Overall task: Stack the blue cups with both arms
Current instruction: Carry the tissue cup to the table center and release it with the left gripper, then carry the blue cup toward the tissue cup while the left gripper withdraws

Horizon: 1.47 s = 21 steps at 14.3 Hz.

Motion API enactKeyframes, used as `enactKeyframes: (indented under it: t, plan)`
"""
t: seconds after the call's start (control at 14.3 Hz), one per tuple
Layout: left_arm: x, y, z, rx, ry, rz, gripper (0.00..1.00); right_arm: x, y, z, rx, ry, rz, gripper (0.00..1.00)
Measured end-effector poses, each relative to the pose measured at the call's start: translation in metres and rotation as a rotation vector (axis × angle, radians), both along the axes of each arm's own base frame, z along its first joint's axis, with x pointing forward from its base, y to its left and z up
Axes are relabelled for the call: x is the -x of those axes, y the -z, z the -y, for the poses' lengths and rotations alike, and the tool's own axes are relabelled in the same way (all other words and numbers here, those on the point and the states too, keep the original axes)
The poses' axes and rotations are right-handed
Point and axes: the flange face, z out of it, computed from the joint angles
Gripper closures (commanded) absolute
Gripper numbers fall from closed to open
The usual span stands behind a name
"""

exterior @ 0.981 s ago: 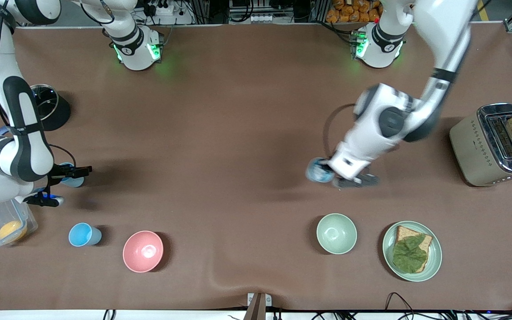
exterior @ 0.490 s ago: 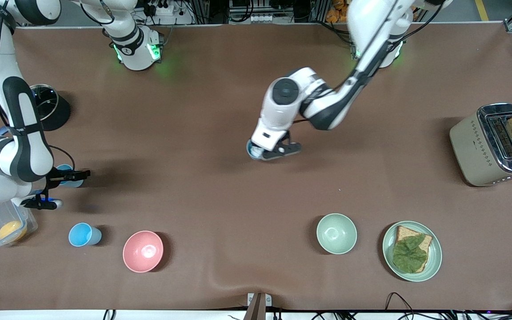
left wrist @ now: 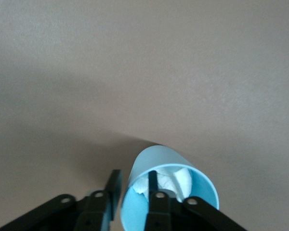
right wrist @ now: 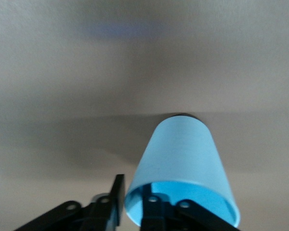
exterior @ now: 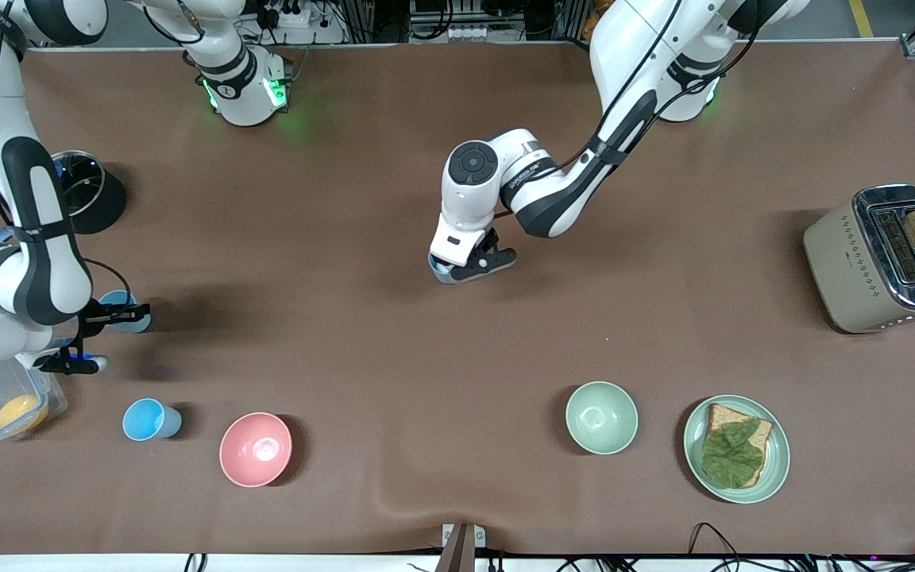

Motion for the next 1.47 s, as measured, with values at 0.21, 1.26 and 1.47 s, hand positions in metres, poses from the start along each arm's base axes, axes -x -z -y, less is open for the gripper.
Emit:
enactKeyframes:
  t: [0.21,1.26,1.47]
  plan:
    - [-0.009,-0.036,-0.001,0.010,-0.031,0.033,0.00,0.001,-0.007,0.008,-0.016,0.026,-0.005,1.00]
    - [-0.166,-0.303,-0.357,-0.120,0.127,0.134,0.00,0.013,-0.213,-0.297,-0.063,0.327,-0.239,1.00]
    - [-0.153,-0.344,-0.399,-0.121,0.141,0.085,0.00,0.020,-0.219,-0.391,-0.048,0.407,-0.184,1.00]
